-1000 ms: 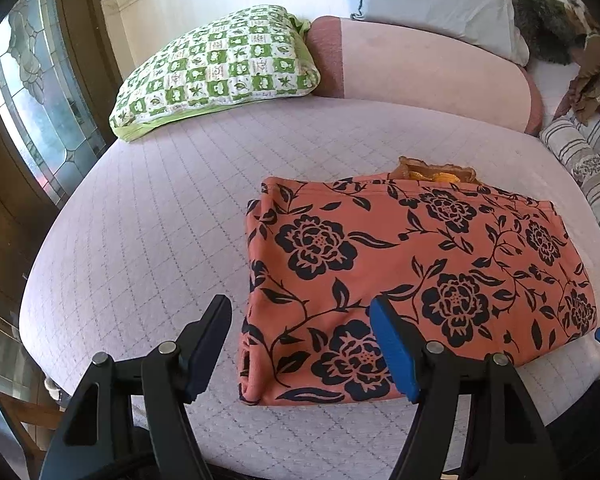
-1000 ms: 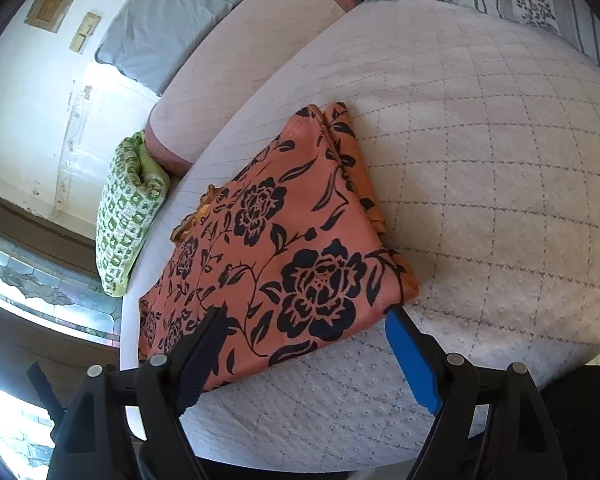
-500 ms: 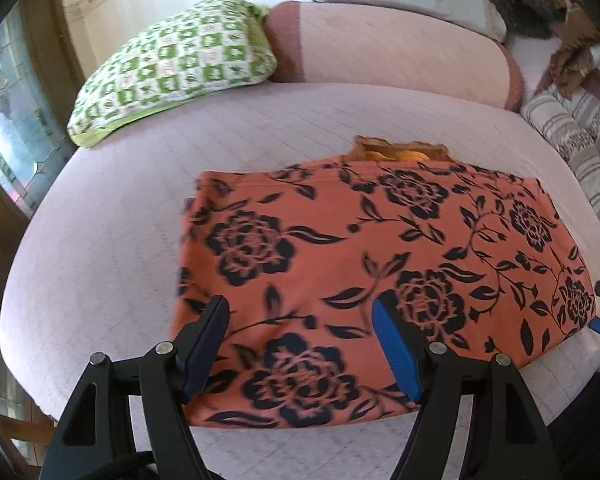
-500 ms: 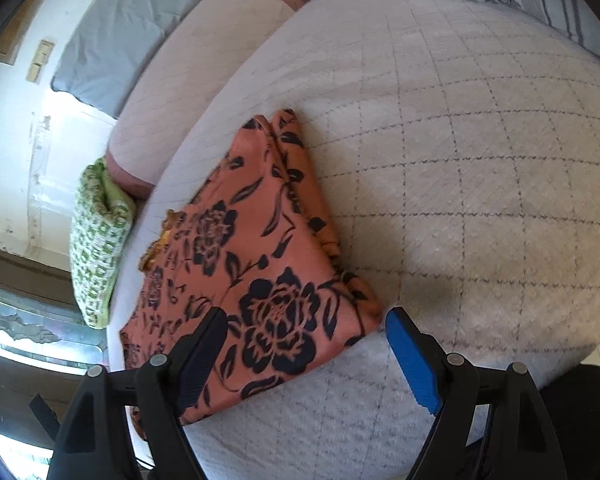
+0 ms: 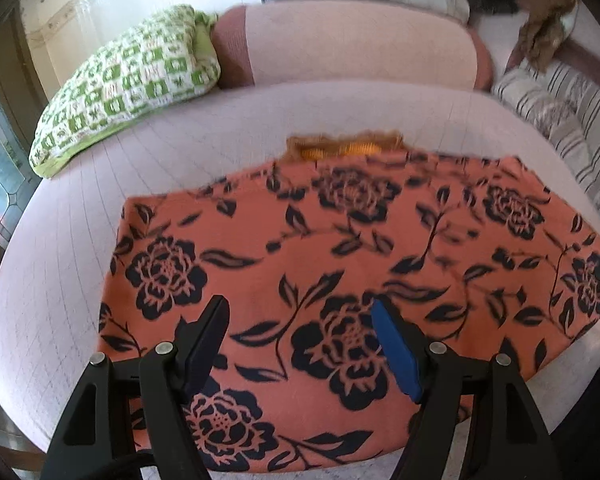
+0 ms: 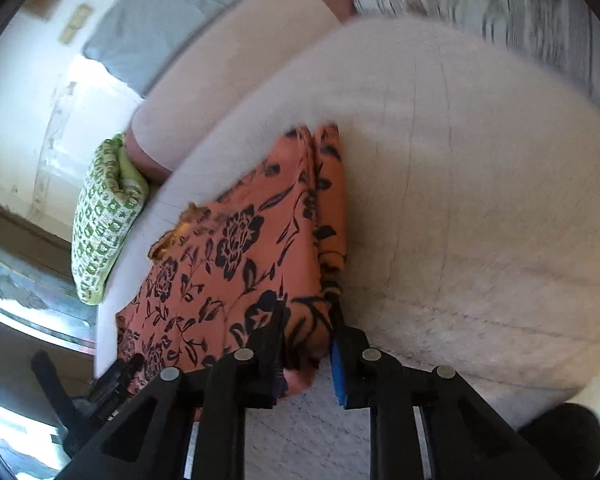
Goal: Fold small clothes
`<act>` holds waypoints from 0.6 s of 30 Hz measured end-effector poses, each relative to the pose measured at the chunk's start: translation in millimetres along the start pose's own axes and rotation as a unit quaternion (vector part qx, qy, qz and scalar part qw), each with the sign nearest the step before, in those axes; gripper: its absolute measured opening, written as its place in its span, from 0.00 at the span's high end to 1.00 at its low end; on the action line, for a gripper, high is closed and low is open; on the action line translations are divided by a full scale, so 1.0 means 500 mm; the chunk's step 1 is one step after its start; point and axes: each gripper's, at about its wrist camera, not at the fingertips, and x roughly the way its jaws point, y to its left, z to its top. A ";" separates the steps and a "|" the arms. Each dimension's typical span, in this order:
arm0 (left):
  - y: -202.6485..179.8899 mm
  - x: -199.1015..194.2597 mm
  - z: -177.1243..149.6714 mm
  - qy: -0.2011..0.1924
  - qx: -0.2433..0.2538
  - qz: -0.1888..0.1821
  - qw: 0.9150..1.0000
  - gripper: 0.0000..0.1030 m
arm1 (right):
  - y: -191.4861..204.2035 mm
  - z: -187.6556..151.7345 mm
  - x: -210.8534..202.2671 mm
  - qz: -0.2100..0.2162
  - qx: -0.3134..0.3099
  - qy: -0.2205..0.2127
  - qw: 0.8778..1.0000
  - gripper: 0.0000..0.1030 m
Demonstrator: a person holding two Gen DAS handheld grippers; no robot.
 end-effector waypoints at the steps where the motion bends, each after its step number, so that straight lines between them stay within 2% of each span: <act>1: -0.001 0.004 0.002 -0.003 -0.001 0.001 1.000 0.22 | -0.002 -0.007 0.016 -0.019 -0.015 0.013 1.000 0.80; 3: -0.012 0.036 0.004 0.016 0.007 0.001 1.000 0.20 | -0.032 -0.020 0.081 -0.039 -0.012 0.077 0.996 0.75; 4: -0.016 0.048 0.005 0.028 0.015 0.000 1.000 0.20 | -0.043 -0.018 0.068 -0.015 0.002 0.061 0.998 0.70; 6: -0.021 0.050 0.004 0.021 0.018 -0.001 1.000 0.20 | -0.035 0.005 0.023 -0.010 -0.009 0.038 0.999 0.33; 7: -0.022 0.047 0.007 0.013 0.016 -0.004 1.000 0.20 | -0.030 0.016 0.002 -0.013 -0.014 0.014 1.000 0.22; 8: -0.023 0.045 0.011 0.005 0.014 -0.008 1.000 0.20 | -0.023 0.040 -0.018 -0.012 -0.025 -0.009 1.000 0.22; 9: -0.024 0.045 0.014 -0.001 0.013 -0.010 1.000 0.20 | -0.018 0.063 -0.022 -0.005 -0.035 -0.012 0.999 0.22; 13: -0.033 0.090 0.012 0.028 0.019 -0.008 0.999 0.20 | -0.005 0.189 0.070 0.006 -0.054 0.008 0.998 0.22; 16: -0.033 0.094 0.001 0.018 0.015 -0.007 1.000 0.19 | 0.005 0.259 0.178 -0.028 -0.078 0.043 0.996 0.22; 17: -0.032 0.095 0.001 0.018 0.016 -0.008 1.000 0.19 | 0.011 0.272 0.209 -0.048 -0.092 0.054 0.993 0.24; 18: -0.031 0.095 0.001 0.018 0.016 -0.009 1.000 0.18 | 0.015 0.275 0.225 -0.047 -0.098 0.063 0.992 0.27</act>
